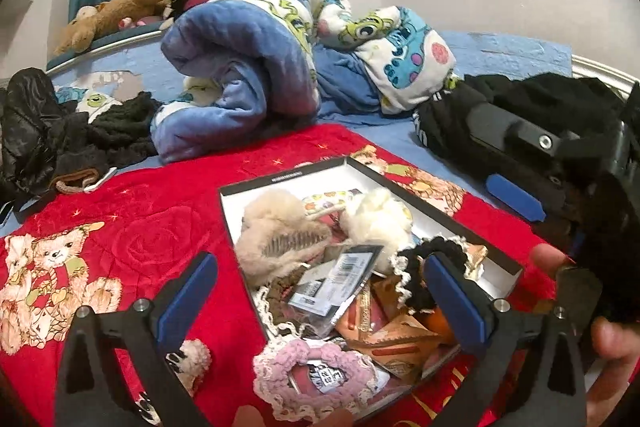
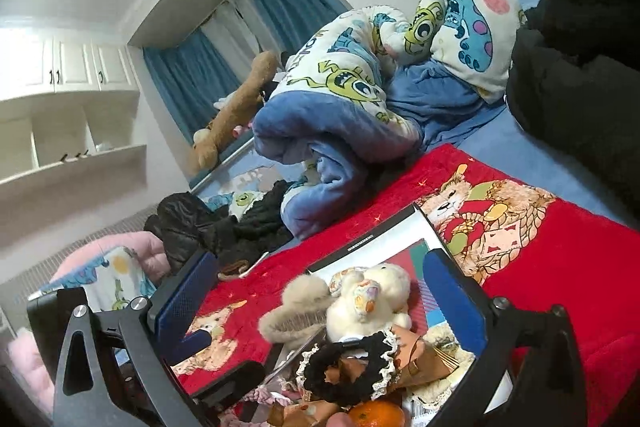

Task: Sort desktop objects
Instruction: 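Withdraw both open tools from the box toward the heap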

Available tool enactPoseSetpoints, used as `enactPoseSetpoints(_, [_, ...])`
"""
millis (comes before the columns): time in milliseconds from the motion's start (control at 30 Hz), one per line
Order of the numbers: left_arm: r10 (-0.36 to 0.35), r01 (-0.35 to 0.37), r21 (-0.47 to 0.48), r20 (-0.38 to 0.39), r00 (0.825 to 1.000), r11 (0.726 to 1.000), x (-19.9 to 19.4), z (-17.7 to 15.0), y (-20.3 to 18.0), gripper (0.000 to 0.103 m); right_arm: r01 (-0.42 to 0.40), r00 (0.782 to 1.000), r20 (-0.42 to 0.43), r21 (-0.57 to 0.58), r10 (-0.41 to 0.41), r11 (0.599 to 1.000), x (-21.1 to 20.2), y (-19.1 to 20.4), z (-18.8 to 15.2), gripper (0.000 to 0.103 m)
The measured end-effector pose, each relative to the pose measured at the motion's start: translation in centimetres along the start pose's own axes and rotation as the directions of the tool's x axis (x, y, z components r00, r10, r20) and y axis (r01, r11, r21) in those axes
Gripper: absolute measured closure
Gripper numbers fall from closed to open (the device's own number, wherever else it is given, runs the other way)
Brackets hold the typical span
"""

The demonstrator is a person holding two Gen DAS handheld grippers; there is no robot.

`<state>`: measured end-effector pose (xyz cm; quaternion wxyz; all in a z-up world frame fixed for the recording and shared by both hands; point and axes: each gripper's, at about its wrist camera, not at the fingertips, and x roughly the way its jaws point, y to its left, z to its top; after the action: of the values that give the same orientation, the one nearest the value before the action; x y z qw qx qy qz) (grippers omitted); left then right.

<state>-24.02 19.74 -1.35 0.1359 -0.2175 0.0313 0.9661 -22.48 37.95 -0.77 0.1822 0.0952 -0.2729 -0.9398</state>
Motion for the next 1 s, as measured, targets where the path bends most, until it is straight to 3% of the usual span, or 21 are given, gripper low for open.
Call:
enactPoseSetpoints(367, [0.038, -0.038, 0.025, 0.011, 0.999, 0.999, -2.3, 0.5, 0.2, 0.0, 0.014, 1.0, 0.011, -0.079, -0.013, 0.997, -0.3, 2.7, 0.4, 0.0])
enactPoseSetpoints(533, [0.113, -0.114, 0.056, 0.028, 0.993, 0.992, -5.1, 0.8, 1.3, 0.0, -0.015, 1.0, 0.004, -0.089, 0.015, 0.996, -0.9, 4.7, 0.6, 0.0])
enactPoseSetpoints(867, [0.234, -0.237, 0.022, 0.089, 0.968, 0.971, -15.1, 3.6, 6.1, 0.0, -0.063, 0.997, 0.046, -0.049, 0.065, 0.997, -5.5, 11.4, 3.4, 0.0])
enactPoseSetpoints(1000, [0.295, -0.305, 0.046, 0.15, 0.944, 0.951, -21.1, 5.1, 7.4, 0.0, -0.08, 0.994, 0.074, -0.064, 0.085, 0.995, -7.6, 15.7, 4.8, 0.0])
